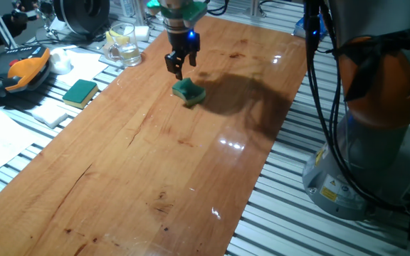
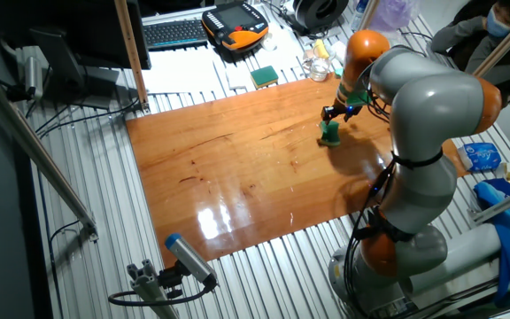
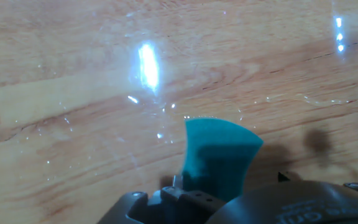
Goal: Clean the tabletop with a sponge
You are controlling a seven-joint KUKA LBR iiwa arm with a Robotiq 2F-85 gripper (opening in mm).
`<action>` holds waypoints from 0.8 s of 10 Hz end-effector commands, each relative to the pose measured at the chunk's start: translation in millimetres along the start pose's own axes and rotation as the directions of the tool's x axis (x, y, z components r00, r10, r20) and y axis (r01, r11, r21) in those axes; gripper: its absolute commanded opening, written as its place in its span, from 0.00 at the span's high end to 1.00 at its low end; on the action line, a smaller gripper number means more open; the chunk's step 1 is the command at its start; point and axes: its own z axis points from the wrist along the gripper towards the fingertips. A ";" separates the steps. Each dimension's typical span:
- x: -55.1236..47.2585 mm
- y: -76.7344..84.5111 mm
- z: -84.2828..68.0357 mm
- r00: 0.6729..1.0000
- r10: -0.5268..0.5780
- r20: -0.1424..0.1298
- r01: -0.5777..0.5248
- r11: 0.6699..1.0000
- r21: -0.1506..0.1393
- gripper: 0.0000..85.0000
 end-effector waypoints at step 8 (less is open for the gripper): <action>-1.6 -0.8 6.6 0.991 0.042 -0.128 -0.037 0.999 0.039 0.20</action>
